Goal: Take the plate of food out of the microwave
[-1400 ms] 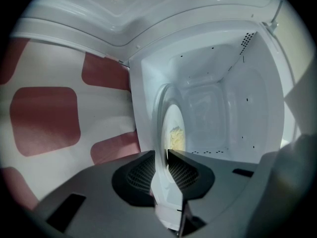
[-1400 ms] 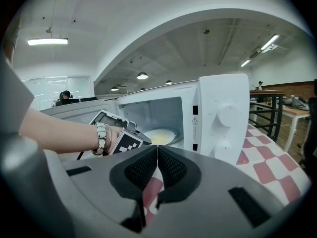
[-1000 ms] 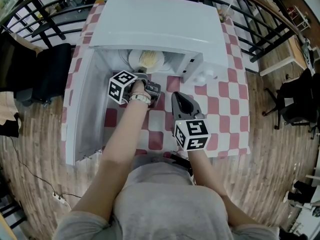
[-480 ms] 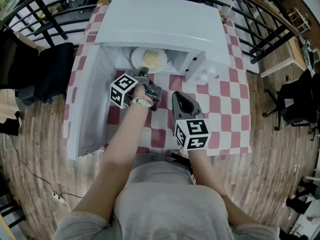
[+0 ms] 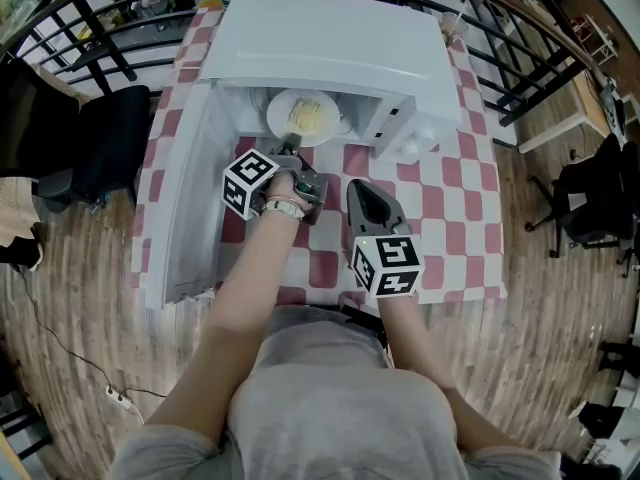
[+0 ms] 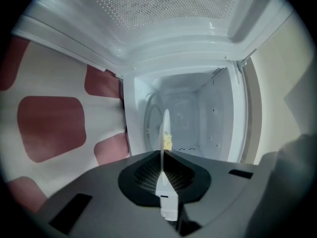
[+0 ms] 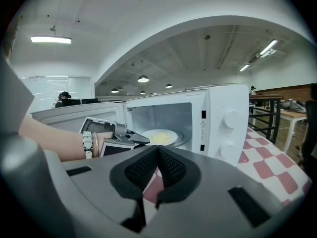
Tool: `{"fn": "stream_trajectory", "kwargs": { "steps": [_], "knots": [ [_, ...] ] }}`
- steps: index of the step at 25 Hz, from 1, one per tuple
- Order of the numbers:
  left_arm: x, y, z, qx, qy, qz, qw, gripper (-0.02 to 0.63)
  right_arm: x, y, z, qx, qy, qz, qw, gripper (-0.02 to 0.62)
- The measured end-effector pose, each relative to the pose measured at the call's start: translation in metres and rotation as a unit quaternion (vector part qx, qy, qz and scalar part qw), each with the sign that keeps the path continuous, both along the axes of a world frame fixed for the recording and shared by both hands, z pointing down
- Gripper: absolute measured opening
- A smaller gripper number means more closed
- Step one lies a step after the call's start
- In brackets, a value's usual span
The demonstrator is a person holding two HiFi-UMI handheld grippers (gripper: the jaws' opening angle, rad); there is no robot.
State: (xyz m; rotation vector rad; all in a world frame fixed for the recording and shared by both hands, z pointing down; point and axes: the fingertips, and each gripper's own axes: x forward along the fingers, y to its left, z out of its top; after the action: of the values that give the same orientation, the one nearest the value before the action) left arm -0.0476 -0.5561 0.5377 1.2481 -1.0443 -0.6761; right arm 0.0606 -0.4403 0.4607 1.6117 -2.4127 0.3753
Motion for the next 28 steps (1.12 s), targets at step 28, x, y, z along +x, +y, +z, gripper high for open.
{"fn": "stream_trajectory", "kwargs": {
  "steps": [28],
  "knots": [
    [0.003, 0.039, -0.026, 0.034, 0.027, 0.004, 0.999, 0.015, -0.005, 0.024, -0.016, 0.027, -0.014, -0.015, 0.999, 0.025]
  ]
}}
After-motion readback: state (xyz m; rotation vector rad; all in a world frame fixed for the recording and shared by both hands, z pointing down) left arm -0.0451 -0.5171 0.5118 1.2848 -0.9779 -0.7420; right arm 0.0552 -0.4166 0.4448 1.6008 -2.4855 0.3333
